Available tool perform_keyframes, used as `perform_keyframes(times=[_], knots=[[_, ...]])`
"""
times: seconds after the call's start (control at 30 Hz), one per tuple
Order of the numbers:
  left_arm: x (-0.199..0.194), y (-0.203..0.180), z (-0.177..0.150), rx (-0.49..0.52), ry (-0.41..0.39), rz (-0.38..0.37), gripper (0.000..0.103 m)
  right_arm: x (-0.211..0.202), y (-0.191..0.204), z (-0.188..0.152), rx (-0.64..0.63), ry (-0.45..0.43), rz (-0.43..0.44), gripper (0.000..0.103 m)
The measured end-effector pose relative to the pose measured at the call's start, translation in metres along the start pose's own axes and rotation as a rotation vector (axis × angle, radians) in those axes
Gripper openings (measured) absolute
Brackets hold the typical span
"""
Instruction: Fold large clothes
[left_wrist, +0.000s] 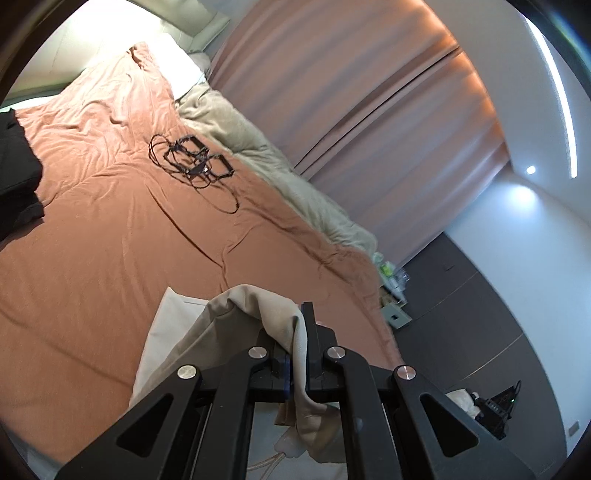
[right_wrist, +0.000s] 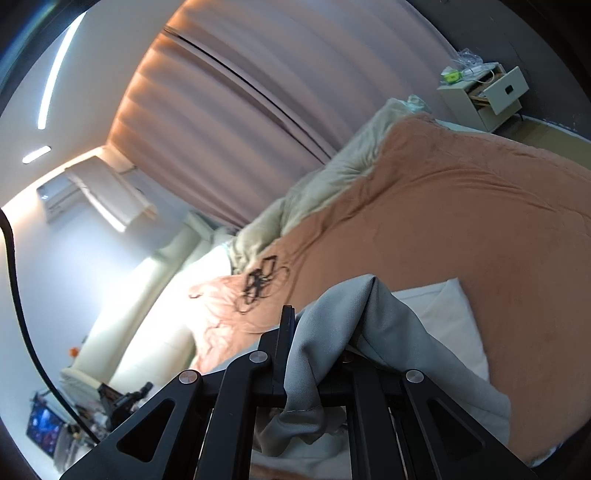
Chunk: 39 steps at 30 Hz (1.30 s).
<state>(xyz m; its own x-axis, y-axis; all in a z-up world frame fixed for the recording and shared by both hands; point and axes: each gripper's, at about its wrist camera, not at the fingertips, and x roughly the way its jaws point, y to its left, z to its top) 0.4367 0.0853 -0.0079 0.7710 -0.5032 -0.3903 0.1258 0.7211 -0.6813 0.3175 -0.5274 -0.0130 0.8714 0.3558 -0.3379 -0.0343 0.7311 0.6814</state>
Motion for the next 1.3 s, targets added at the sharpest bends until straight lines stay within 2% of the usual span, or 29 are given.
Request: perform_keyframes(times=[0.23, 0.47, 0.67, 0.8, 0.83, 0.87, 0.9, 0.93, 0.97, 1.0, 1.03, 1.13, 1.23, 1.3], knots=[[0.076, 0.028, 0.011, -0.026, 0.084, 0.06, 0.006, 0.068, -0.033, 0.022, 0.01, 0.069, -0.095, 0.007], [0.14, 0.058, 0.004, -0.052, 0.181, 0.151, 0.006, 0.125, -0.082, 0.018, 0.082, 0.132, -0.168, 0.009], [0.177, 0.08, -0.002, -0.081, 0.232, 0.203, 0.006, 0.159, -0.115, 0.008, 0.112, 0.178, -0.214, 0.012], [0.193, 0.093, -0.003, -0.156, 0.258, 0.194, 0.008, 0.172, -0.129, 0.006, 0.134, 0.199, -0.252, 0.018], [0.196, 0.096, -0.003, -0.18, 0.27, 0.189, 0.015, 0.177, -0.13, 0.008, 0.139, 0.21, -0.262, 0.026], [0.199, 0.101, -0.004, -0.216, 0.286, 0.183, 0.018, 0.178, -0.131, 0.008, 0.146, 0.217, -0.264, 0.043], [0.202, 0.104, -0.003, -0.24, 0.29, 0.175, 0.029, 0.179, -0.131, 0.008, 0.147, 0.217, -0.266, 0.054], [0.202, 0.106, -0.003, -0.258, 0.285, 0.166, 0.043, 0.179, -0.129, 0.009, 0.143, 0.208, -0.273, 0.072], [0.199, 0.106, -0.002, -0.265, 0.273, 0.16, 0.052, 0.178, -0.125, 0.011, 0.136, 0.193, -0.278, 0.08], [0.194, 0.103, -0.001, -0.26, 0.25, 0.156, 0.068, 0.174, -0.12, 0.012, 0.123, 0.175, -0.279, 0.08], [0.188, 0.099, 0.001, -0.248, 0.22, 0.16, 0.081, 0.174, -0.117, 0.013, 0.111, 0.169, -0.278, 0.08], [0.168, 0.087, 0.005, -0.199, 0.147, 0.175, 0.084, 0.172, -0.101, 0.014, 0.062, 0.169, -0.296, 0.08], [0.166, 0.078, 0.004, -0.173, 0.168, 0.166, 0.084, 0.182, -0.08, 0.009, -0.011, 0.211, -0.312, 0.08], [0.167, 0.072, 0.0, -0.133, 0.19, 0.188, 0.084, 0.193, -0.067, 0.001, -0.07, 0.259, -0.325, 0.08]])
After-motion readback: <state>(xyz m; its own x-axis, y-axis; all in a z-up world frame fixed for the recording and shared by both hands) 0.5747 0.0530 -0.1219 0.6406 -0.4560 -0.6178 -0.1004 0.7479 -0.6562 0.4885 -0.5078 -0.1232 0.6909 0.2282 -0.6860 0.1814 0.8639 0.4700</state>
